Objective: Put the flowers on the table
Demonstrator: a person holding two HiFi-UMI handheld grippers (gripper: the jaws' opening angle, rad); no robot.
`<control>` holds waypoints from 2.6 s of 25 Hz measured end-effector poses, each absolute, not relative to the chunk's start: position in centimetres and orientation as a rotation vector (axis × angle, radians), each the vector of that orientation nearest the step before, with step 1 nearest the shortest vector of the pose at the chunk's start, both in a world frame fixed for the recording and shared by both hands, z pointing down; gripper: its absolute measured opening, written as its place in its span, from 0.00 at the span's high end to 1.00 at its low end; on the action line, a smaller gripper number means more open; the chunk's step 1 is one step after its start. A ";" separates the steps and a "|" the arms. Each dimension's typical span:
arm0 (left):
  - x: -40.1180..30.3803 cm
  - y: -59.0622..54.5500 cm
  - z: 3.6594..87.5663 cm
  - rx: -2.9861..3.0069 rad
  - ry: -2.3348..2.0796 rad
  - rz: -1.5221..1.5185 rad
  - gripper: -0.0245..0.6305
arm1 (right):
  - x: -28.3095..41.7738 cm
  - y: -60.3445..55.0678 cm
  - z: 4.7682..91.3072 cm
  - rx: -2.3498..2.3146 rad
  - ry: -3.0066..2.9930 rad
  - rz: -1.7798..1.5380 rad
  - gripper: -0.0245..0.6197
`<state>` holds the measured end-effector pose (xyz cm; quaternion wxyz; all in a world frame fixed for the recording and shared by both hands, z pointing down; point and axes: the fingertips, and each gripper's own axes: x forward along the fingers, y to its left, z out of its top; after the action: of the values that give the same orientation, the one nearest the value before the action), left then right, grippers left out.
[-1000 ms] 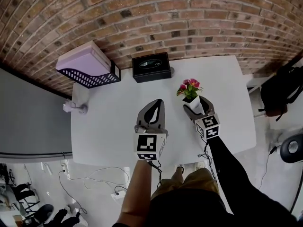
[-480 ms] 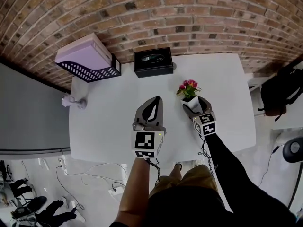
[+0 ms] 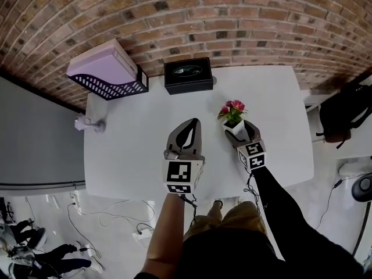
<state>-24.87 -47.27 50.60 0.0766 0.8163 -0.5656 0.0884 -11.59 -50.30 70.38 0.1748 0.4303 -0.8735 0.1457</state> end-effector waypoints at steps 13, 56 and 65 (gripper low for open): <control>-24.7 -46.9 50.7 2.443 -1.689 0.258 0.95 | -10.8 -48.2 70.6 1.254 -2.465 0.416 0.44; -17.1 -40.6 46.6 2.450 -1.726 0.257 0.95 | -1.2 -39.7 55.5 1.394 -2.636 0.260 0.41; -13.5 -37.1 44.0 2.434 -1.812 0.239 0.95 | 2.9 -37.4 47.2 1.394 -2.759 0.115 0.41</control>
<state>-13.46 -37.09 43.95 0.0488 0.7987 -0.5946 0.0784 2.87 -37.45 47.24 0.0244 0.4505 -0.8917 0.0371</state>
